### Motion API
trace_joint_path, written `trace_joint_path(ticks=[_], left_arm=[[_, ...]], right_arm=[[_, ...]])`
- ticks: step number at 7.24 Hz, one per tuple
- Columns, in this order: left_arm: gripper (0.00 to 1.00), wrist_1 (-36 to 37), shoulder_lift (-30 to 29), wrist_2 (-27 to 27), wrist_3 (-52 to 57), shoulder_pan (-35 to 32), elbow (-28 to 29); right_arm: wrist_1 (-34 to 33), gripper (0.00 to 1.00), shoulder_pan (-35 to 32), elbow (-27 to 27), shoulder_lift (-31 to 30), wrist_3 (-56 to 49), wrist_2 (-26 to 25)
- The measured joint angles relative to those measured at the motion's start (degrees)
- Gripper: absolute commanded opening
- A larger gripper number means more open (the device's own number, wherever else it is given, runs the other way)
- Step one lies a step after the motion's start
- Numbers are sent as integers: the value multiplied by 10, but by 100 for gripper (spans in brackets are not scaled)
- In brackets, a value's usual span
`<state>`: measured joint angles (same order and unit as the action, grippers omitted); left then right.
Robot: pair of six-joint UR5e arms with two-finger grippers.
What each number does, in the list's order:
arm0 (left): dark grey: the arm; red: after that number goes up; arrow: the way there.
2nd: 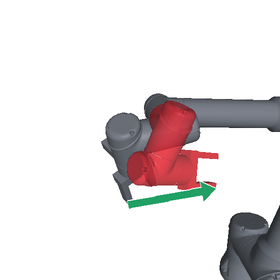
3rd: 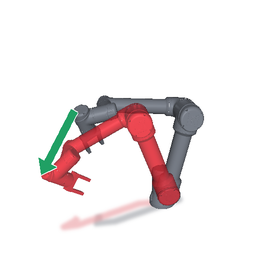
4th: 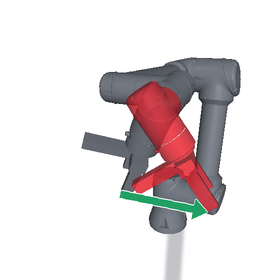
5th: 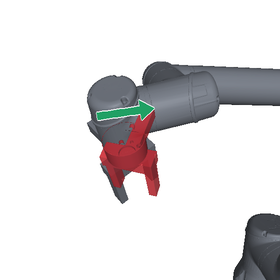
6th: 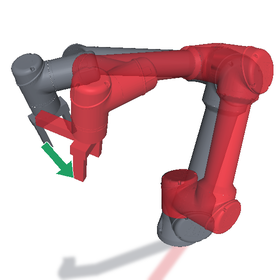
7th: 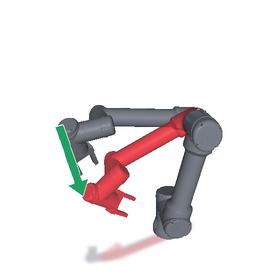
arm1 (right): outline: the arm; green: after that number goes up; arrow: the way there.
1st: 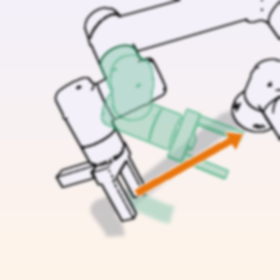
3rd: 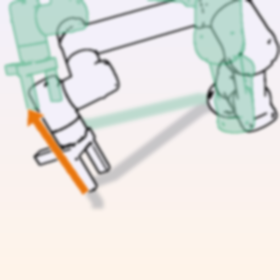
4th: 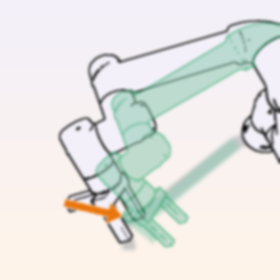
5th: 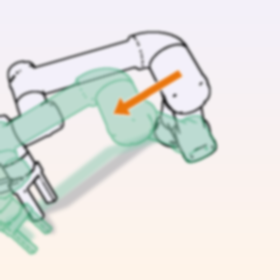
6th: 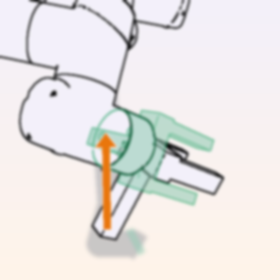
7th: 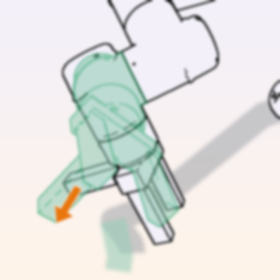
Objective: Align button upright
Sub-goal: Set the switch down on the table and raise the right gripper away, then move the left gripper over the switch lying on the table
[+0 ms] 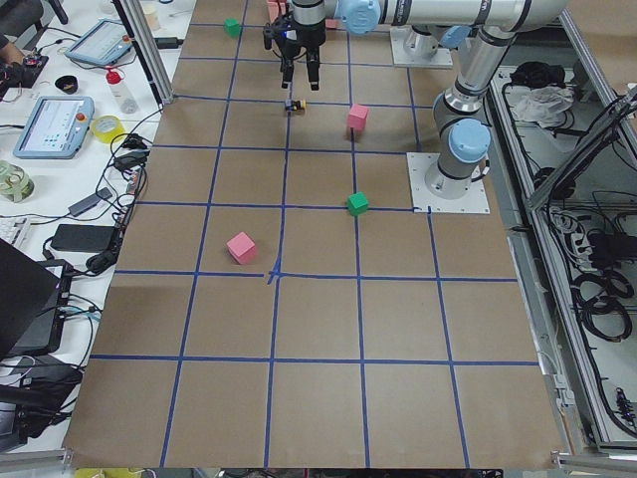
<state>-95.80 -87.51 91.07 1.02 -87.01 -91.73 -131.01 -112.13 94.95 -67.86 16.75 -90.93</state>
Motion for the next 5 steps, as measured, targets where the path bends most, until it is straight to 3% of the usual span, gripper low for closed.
trace_joint_path(ticks=[2, 5], left_arm=[[100, 15, -1, -1, 0, 5, 0], [100, 43, -19, -10, -4, -2, -13]], right_arm=[[136, 100, 73, -20, -85, -57, 35], [347, 100, 157, -68, -202, -125, 32]])
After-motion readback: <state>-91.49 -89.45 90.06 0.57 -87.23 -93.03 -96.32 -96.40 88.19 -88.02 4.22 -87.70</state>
